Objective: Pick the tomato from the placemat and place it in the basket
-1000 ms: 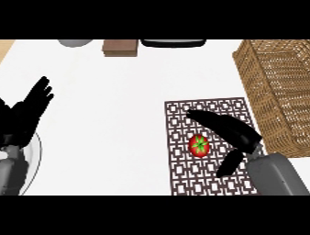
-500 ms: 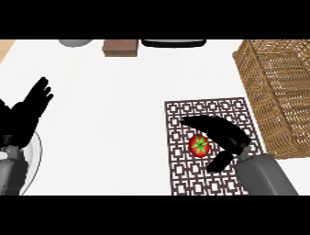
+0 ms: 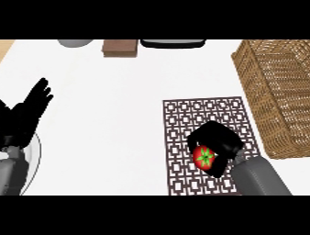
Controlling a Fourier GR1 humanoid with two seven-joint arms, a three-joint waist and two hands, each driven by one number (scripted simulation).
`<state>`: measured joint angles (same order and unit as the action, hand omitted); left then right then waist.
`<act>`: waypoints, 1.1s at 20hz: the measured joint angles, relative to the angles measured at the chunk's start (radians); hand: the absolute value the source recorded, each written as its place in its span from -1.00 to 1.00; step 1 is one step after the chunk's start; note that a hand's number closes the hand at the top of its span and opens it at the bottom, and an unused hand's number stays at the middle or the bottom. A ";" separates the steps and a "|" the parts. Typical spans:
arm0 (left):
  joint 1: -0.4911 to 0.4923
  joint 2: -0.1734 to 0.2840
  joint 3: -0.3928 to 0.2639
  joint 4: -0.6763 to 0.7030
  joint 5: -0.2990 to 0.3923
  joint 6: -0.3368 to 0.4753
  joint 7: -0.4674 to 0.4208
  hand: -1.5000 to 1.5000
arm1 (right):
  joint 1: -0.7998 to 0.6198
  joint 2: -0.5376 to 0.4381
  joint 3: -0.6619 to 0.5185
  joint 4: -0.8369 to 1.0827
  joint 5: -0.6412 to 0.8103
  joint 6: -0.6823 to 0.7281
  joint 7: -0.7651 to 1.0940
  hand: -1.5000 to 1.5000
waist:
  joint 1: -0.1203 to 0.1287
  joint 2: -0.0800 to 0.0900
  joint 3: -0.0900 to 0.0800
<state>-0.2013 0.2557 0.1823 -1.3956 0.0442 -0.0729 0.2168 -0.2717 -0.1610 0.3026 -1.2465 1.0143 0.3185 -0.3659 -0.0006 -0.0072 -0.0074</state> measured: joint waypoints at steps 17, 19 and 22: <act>-0.016 -0.014 -0.019 -0.009 -0.006 -0.013 -0.012 0.00 | -0.253 0.154 -0.478 0.126 -0.043 -0.367 0.766 1.00 | 0.041 0.035 0.009; -0.026 -0.018 -0.029 -0.010 -0.007 -0.018 -0.009 0.00 | -0.321 0.157 -0.520 0.120 -0.046 -0.470 0.855 1.00 | 0.066 0.038 0.010; -0.049 -0.025 -0.046 -0.010 -0.009 -0.024 -0.004 0.00 | -0.428 0.159 -0.552 0.125 -0.001 -0.630 0.972 1.00 | 0.099 0.043 0.008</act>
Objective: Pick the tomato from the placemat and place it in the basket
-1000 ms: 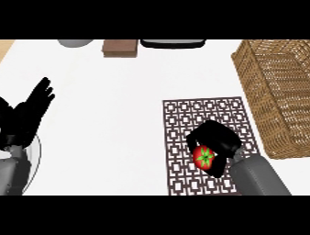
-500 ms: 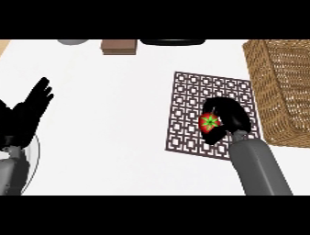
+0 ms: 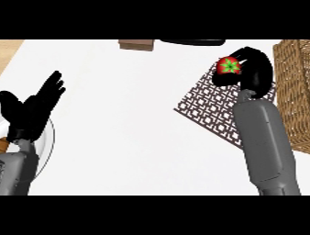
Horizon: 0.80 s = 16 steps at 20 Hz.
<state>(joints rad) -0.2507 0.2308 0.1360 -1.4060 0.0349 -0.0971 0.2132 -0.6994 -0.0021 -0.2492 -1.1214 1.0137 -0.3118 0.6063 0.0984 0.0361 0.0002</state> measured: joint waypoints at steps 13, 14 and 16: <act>-0.055 -0.015 -0.036 0.007 -0.015 -0.003 0.028 0.00 | -0.417 -0.069 -0.107 0.256 0.470 -0.260 0.430 1.00 | 0.043 0.009 -0.007; -0.057 -0.016 -0.037 0.008 -0.016 -0.002 0.029 0.00 | -0.443 -0.084 -0.116 0.281 0.501 -0.254 0.443 1.00 | 0.044 0.010 -0.007; -0.062 -0.014 -0.034 0.015 -0.018 0.000 0.028 0.00 | -0.497 -0.110 -0.134 0.324 0.559 -0.247 0.467 1.00 | 0.041 0.011 -0.007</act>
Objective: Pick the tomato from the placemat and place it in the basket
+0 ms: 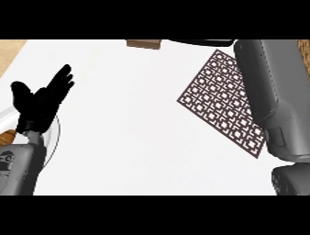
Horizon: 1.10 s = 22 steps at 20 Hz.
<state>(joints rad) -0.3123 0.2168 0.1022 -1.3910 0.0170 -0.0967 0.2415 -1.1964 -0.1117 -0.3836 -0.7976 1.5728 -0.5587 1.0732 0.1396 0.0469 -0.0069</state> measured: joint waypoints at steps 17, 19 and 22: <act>-0.001 0.007 0.019 0.015 -0.001 0.011 -0.006 0.00 | -0.180 -0.197 -0.145 0.245 0.357 0.053 0.134 1.00 | -0.029 -0.003 0.003; 0.003 0.007 0.023 0.015 0.002 0.010 -0.006 0.00 | -0.174 -0.207 -0.162 0.257 0.384 0.053 0.142 1.00 | -0.035 -0.006 0.004; 0.008 0.001 0.024 0.023 -0.002 0.019 -0.010 0.00 | -0.167 -0.208 -0.187 0.269 0.419 0.053 0.153 1.00 | -0.048 -0.011 0.005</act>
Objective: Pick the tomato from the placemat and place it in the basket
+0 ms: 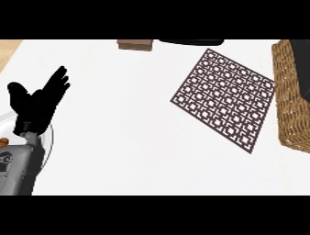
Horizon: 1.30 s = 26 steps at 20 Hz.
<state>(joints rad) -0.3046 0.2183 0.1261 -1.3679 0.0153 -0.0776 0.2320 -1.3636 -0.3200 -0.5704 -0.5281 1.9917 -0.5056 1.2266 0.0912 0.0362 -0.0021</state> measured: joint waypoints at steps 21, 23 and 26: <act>0.034 0.027 0.041 -0.008 0.022 -0.008 0.005 0.00 | 0.236 0.021 -0.202 -0.108 0.100 -0.171 -0.017 -1.00 | -0.046 -0.017 0.003; 0.046 0.026 0.041 -0.021 0.025 -0.010 0.007 0.00 | 0.251 0.022 -0.223 -0.107 0.108 -0.190 -0.019 -1.00 | -0.044 -0.018 0.003; 0.053 0.022 0.040 -0.008 0.020 -0.010 -0.013 0.00 | 0.266 0.038 -0.245 -0.102 0.108 -0.237 -0.037 -1.00 | -0.047 -0.018 0.003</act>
<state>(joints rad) -0.2519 0.2402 0.1663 -1.3756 0.0350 -0.0871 0.2185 -1.0975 -0.2816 -0.8153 -0.6303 2.1000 -0.7431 1.1899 0.0442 0.0180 0.0011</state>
